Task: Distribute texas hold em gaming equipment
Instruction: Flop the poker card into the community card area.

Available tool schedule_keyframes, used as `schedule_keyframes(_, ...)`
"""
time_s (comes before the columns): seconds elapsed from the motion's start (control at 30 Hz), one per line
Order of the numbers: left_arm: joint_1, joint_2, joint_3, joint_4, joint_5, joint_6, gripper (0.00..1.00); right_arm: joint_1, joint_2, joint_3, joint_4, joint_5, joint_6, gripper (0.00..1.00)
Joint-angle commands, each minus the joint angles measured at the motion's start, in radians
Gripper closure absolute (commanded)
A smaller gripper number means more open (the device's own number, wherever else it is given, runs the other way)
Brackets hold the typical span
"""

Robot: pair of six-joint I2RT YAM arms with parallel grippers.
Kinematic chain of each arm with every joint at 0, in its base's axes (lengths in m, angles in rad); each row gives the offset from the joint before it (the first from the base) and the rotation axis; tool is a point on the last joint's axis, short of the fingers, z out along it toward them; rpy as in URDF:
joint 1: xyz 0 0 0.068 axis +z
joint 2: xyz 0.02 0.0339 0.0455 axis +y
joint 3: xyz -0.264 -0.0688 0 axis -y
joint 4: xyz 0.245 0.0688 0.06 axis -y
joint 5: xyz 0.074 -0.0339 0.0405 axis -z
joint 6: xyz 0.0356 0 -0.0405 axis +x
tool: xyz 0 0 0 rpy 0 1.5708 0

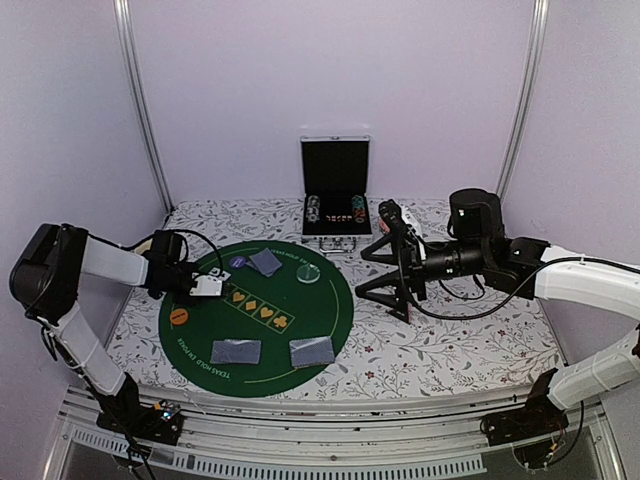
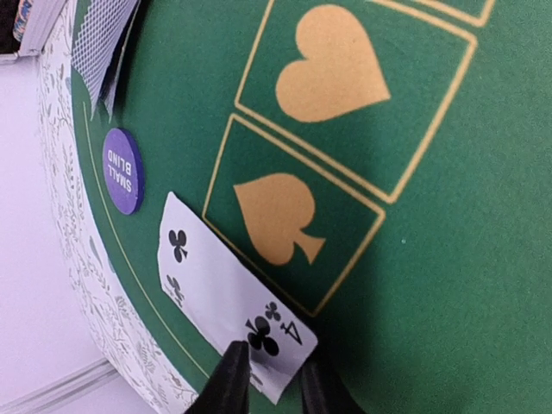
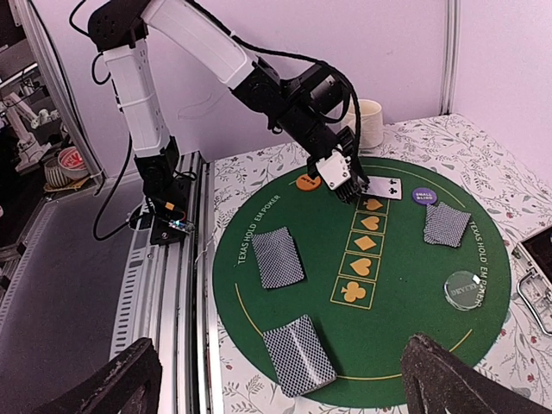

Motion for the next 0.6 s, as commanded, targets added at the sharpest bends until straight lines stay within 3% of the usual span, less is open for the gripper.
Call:
schedule_keyframes(0.0,0.02,0.03,0.004,-0.08,-0.018,0.012,0.72,-0.008,0.007,0.028,-0.009,-0.02,-0.005,0.01)
schedule_keyframes(0.33,0.047,-0.035,-0.029,-0.17,-0.11,0.037,0.49,-0.01,0.008,0.03,-0.013,-0.002,0.02,0.01)
schedule_keyframes(0.47,0.053,-0.076,-0.059,-0.095,-0.174,0.06,0.46,-0.009,0.007,0.024,-0.014,0.091,0.06,0.01)
schedule_keyframes(0.57,0.051,-0.147,-0.045,-0.039,-0.159,-0.004,0.46,-0.013,0.027,0.02,-0.02,0.176,0.121,0.01)
